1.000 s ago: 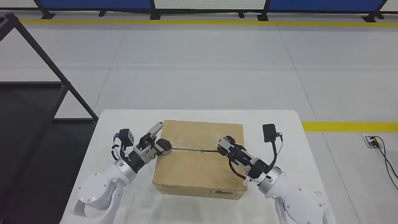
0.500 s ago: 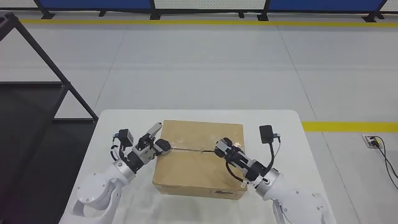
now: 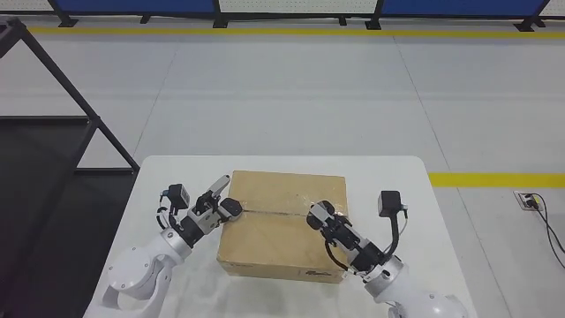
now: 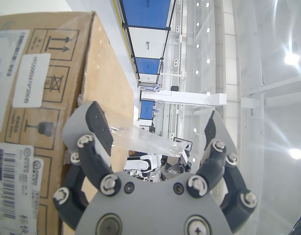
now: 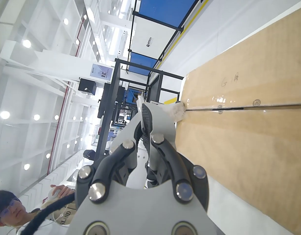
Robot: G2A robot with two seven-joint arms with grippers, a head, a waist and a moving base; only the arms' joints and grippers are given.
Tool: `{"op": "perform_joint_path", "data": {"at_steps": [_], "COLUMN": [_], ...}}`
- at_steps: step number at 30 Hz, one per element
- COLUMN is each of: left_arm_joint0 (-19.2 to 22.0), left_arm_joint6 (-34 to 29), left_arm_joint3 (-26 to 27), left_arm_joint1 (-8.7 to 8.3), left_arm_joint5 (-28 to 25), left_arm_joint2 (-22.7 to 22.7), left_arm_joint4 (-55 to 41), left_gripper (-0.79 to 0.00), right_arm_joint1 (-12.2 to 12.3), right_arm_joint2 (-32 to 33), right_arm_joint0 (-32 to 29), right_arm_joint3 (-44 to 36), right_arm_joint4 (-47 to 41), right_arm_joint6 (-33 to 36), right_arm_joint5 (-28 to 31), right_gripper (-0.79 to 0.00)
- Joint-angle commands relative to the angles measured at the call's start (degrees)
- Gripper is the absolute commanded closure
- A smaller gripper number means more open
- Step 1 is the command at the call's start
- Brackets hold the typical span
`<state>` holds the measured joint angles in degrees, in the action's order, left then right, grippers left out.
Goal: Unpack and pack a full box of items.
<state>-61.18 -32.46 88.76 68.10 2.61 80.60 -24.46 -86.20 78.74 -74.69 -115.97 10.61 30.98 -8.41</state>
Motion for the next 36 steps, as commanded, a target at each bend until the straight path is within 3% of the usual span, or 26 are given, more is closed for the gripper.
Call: {"op": "perform_joint_path", "data": {"at_steps": [1, 20, 36], "left_arm_joint0": [-0.14, -0.23, -0.62], "left_arm_joint6": [0.01, 0.3, 0.66], "left_arm_joint3": [0.09, 0.61, 1.16], "left_arm_joint1": [-0.02, -0.06, -0.06], "left_arm_joint5": [-0.05, 0.04, -0.08], "left_arm_joint2": [0.01, -0.59, -1.12], "left_arm_joint4": [0.03, 0.33, 0.64], "left_gripper": [-0.785, -0.785, -0.785], "right_arm_joint1": [0.03, 0.63, 1.42], "right_arm_joint2": [-0.07, 0.45, 0.39], "right_arm_joint0": [-0.15, -3.88, 0.13], "right_arm_joint3": [-0.14, -1.55, 1.17], "right_arm_joint4": [-0.97, -3.75, 0.04], "right_arm_joint6": [-0.93, -9.84, -11.14], "right_arm_joint5": [-1.55, -10.63, -22.01], "right_gripper": [0.0, 0.0, 0.0]}}
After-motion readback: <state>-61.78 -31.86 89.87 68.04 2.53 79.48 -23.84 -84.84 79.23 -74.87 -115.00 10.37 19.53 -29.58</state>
